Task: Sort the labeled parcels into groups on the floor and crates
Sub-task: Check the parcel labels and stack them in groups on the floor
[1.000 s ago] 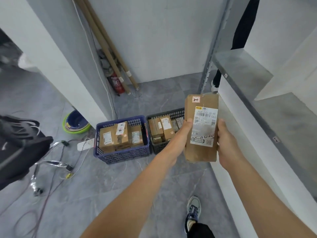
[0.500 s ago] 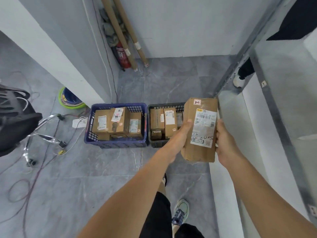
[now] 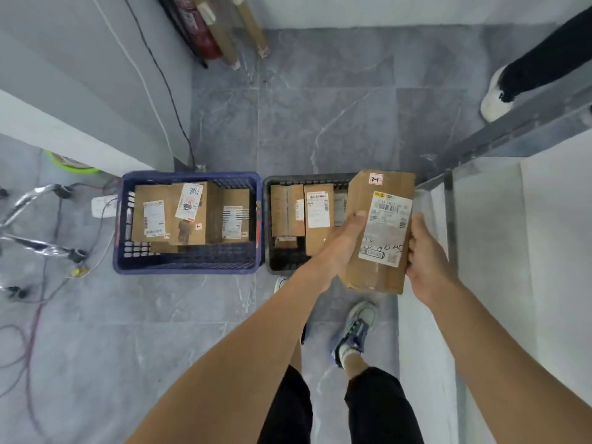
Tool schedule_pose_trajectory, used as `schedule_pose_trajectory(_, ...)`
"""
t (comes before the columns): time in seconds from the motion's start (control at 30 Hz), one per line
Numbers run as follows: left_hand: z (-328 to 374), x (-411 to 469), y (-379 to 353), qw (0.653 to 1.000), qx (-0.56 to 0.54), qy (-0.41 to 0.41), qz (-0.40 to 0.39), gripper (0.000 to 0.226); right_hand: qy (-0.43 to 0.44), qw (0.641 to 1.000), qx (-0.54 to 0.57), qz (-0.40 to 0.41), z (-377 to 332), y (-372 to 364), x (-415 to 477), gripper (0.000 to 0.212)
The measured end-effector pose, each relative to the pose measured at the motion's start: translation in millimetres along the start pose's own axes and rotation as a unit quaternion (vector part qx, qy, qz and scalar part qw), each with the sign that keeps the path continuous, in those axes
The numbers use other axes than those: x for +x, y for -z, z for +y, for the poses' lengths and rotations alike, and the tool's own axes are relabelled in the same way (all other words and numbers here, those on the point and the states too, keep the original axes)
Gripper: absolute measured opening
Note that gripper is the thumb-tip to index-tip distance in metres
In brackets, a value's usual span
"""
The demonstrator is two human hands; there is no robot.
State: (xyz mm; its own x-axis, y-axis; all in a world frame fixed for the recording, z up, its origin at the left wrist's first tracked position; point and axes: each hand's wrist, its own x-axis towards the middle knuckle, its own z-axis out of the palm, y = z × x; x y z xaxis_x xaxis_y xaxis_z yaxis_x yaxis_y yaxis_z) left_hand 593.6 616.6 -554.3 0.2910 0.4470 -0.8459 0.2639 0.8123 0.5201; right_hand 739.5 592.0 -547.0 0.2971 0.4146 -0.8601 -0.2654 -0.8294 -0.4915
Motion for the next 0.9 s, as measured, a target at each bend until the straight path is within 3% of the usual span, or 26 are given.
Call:
schedule_pose_trajectory(0.1, -8, 65, 0, 0.999, 0.015, 0.03, 0.005, 0.07, -0.022, 0.999, -0.023, 0.003, 7, -6, 67, 0.044)
schedule_pose_trajectory(0.27, -30, 170, -1, 0.999, 0.002, 0.044, 0.025, 0.074, -0.051, 0.997, -0.051, 0.002, 28, -10, 179, 0.046)
schedule_pose_trajectory(0.37, -48, 224, -2, 0.997, -0.024, 0.056, 0.043, 0.091, -0.058, 0.996, -0.061, -0.009, 44, -11, 237, 0.045)
schedule_pose_trajectory(0.63, -64, 309, 12, 0.994, -0.028, 0.07, 0.081, 0.093, -0.059, 0.993, -0.081, -0.063, 63, -29, 336, 0.049)
schedule_pose_trajectory(0.8, -74, 324, 18, 0.992, -0.004, 0.074, 0.104, 0.073, -0.049, 0.99, -0.098, -0.089, 73, -41, 346, 0.046)
schedule_pose_trajectory(0.9, -80, 329, 17, 0.99, -0.022, 0.086, 0.11, 0.082, -0.044, 0.991, -0.072, -0.102, 79, -40, 352, 0.044)
